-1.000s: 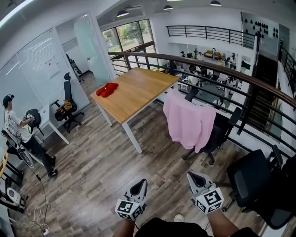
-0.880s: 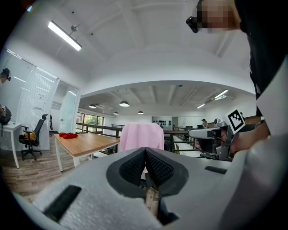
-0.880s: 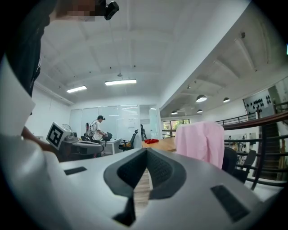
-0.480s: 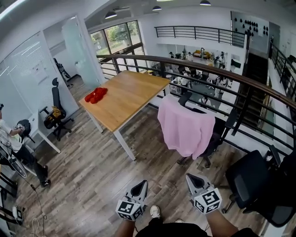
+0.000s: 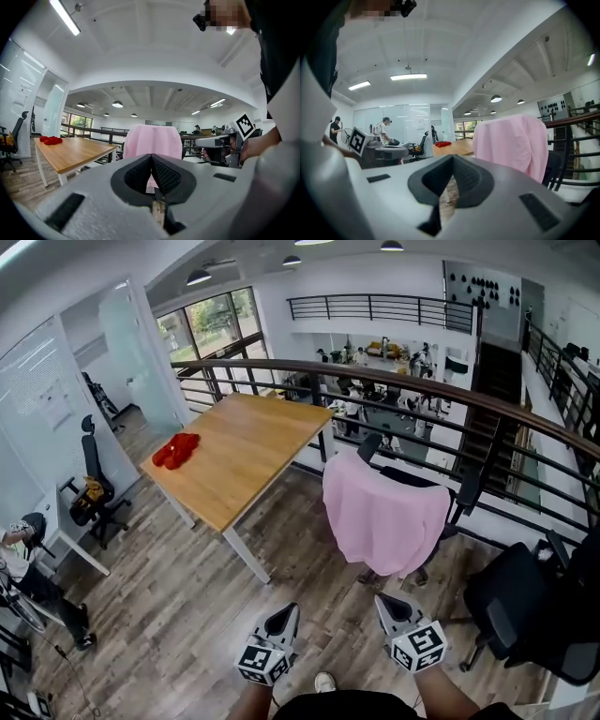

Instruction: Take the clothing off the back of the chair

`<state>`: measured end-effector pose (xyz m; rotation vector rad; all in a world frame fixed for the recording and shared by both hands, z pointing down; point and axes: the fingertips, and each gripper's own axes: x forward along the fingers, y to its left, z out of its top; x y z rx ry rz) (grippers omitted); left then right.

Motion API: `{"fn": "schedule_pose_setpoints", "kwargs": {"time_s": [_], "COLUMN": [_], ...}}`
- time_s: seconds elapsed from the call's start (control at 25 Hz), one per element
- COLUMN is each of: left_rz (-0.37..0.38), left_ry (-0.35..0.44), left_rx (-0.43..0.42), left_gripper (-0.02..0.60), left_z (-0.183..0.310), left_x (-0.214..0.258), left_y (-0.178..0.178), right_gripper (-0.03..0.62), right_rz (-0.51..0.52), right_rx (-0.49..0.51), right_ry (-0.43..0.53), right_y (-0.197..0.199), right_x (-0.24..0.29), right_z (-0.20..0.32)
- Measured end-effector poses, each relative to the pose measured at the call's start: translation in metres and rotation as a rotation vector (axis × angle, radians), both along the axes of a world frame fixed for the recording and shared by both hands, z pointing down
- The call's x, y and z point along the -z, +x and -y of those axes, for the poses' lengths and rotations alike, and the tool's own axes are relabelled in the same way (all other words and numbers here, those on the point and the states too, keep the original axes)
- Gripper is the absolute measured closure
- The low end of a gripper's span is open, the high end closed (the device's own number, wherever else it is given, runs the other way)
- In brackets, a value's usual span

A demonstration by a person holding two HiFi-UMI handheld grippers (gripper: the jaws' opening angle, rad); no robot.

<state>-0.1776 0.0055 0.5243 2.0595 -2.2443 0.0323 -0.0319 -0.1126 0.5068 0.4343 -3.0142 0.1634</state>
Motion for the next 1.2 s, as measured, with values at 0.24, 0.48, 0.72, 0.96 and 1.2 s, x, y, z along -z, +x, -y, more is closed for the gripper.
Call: {"fn": "schedule_pose_setpoints", "kwargs": {"time_s": [0.24,0.48,0.72,0.96,1.2], "left_rz": [-0.023,-0.003,-0.017,-0.016,-0.009], "left_ry": [0.008,0.011,0.008,0.003,0.01], "left_rx": [-0.063,-0.17,-0.241,-0.272,-0.291], "left_gripper": [0.566,0.566,0.566,0.566,0.566], "left_z": [0.015,0.026,0.052,0.092,0.141], "left_x": [-0.007,-0.005,-0.01,-0.01,-0.001], "left_y": [-0.035,-0.047,-0.047,-0.052,-0.058], "right_gripper": [0.589,0.589,0.589,0.589,0.589], "right_rz": [-0.028,-0.014,-0.01,-0.007,-0.003], "right_rx": [-0.054,-0.136,-0.212,-0.303,-0.361], "right_ry": [-0.004,0.014,0.03,0.033,0.015], "right_y": [-0.029,-0.036,-0.024,0.001,0.015], "right_x": [-0.003,0.0,0.001,0.0,-0.001], "right_z": [0.007,0.003,0.017,0.053,0.096]}}
